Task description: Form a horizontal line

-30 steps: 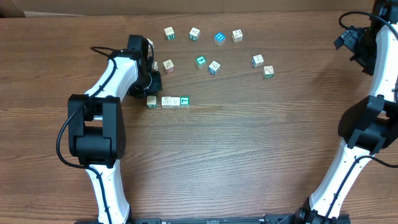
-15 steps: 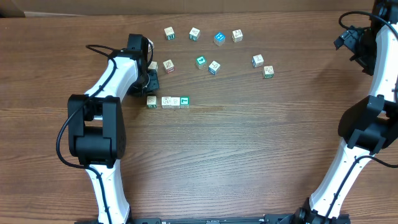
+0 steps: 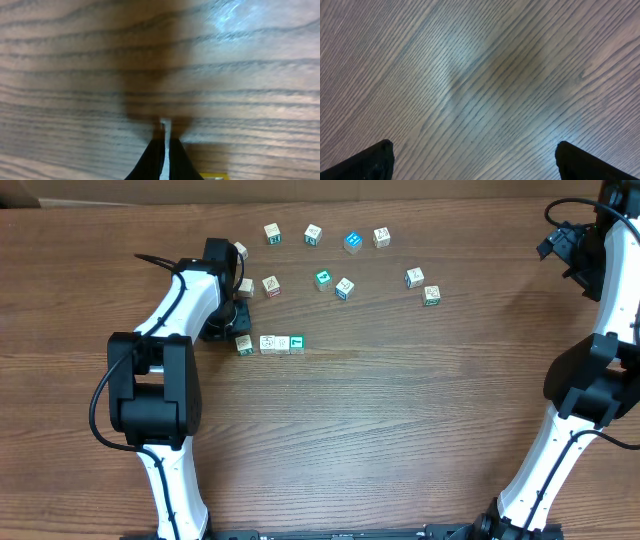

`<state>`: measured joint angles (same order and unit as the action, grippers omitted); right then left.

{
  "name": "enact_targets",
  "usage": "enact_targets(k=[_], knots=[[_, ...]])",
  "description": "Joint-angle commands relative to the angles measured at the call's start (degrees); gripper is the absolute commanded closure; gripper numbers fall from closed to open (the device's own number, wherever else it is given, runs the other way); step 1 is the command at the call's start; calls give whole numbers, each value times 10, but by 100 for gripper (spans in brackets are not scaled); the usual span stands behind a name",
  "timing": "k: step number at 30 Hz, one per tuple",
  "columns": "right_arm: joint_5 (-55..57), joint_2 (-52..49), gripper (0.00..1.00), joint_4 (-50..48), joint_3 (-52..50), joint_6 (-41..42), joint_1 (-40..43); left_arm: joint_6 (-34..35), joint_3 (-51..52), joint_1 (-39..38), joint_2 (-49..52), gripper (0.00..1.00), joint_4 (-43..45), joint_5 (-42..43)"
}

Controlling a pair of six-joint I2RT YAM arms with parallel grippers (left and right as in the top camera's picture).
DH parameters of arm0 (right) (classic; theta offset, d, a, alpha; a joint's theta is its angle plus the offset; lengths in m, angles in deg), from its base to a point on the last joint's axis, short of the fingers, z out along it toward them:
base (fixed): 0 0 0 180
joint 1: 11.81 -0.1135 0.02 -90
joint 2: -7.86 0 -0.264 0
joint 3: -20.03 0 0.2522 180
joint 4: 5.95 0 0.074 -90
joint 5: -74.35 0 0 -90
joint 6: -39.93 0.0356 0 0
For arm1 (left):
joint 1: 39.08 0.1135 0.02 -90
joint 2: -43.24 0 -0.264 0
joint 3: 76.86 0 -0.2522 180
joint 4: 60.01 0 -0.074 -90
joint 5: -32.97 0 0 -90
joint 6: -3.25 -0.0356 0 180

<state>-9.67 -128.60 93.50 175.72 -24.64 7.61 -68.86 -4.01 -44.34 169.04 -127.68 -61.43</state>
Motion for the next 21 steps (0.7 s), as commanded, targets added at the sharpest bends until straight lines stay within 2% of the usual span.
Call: enact_targets(k=[1, 6, 21], knots=[[1, 10, 0, -1, -2, -2, 2, 5, 7, 5, 13, 96, -21, -11], [1, 10, 0, -1, -2, -2, 2, 5, 7, 4, 13, 96, -42, 0], [1, 10, 0, -1, -2, -2, 2, -2, 7, 2, 13, 96, -11, 40]])
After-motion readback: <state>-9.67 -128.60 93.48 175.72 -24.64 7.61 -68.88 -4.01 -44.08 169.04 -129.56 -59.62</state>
